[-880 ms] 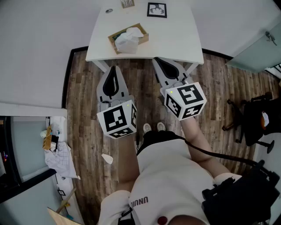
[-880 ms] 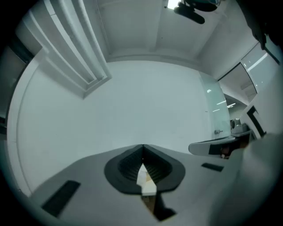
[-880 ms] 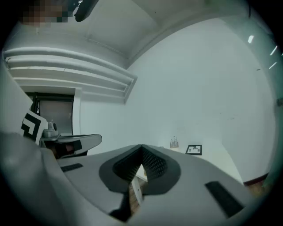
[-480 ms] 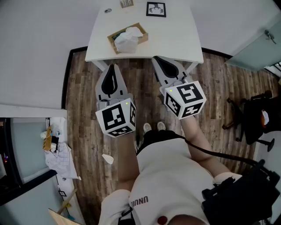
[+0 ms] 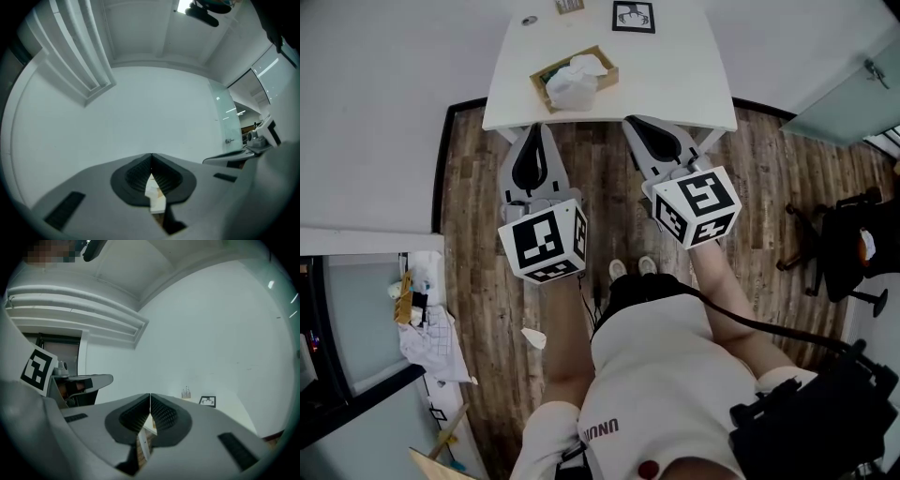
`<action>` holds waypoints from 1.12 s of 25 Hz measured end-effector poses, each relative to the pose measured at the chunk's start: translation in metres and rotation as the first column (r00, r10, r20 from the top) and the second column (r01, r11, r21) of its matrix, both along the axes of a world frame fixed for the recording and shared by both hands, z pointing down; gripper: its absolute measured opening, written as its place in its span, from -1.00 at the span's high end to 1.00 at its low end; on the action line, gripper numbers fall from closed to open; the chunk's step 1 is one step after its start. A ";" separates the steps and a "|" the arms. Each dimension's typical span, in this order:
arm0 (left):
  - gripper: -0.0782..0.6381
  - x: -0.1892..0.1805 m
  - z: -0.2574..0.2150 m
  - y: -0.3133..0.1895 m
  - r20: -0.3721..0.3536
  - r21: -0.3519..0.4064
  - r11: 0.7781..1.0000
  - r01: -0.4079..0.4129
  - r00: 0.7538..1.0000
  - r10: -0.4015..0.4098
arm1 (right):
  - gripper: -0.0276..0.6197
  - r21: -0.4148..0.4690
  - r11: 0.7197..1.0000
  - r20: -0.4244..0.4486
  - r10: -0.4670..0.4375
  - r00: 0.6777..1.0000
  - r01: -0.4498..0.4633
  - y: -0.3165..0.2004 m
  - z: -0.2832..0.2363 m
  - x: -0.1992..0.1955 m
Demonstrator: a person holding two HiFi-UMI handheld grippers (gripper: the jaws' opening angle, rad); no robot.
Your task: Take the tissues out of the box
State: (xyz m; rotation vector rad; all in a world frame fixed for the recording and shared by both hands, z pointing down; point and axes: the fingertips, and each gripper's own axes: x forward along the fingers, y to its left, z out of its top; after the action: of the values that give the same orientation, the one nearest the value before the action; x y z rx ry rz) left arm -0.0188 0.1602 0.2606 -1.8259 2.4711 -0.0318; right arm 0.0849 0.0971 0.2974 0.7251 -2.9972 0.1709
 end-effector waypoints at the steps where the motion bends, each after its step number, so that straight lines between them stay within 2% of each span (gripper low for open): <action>1: 0.74 -0.003 0.001 -0.001 0.005 -0.004 1.000 -0.003 1.000 0.003 | 0.85 0.001 1.000 0.002 0.004 1.000 -0.004 -0.001 0.000 -0.001; 10: 0.74 -0.025 0.013 -0.010 -0.009 -0.028 0.998 -0.054 0.998 0.054 | 0.85 0.022 0.998 -0.034 0.054 0.998 -0.054 -0.014 0.004 -0.014; 16: 0.74 -0.042 0.023 -0.015 -0.093 -0.014 0.998 -0.054 0.994 0.052 | 0.85 0.024 0.996 -0.056 0.084 0.995 -0.082 -0.024 0.009 -0.018; 18: 0.74 -0.047 0.026 -0.016 -0.101 -0.016 0.999 -0.047 0.994 0.046 | 0.85 0.016 0.996 -0.051 0.089 0.995 -0.088 -0.026 0.011 -0.019; 24: 0.74 -0.059 0.036 -0.020 -0.142 -0.018 0.999 -0.044 0.989 0.041 | 0.85 0.028 0.997 -0.055 0.073 0.996 -0.072 -0.030 0.013 -0.029; 28: 0.74 -0.069 0.038 -0.030 -0.143 -0.024 0.999 -0.035 0.989 0.031 | 0.85 0.015 0.998 -0.059 0.054 0.997 -0.053 -0.043 0.019 -0.043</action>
State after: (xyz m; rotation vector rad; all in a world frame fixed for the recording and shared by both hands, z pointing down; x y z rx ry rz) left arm -0.0878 0.1302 0.2986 -1.9448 2.5443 0.0703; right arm 0.0424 0.0544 0.3160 0.7975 -2.9274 0.1297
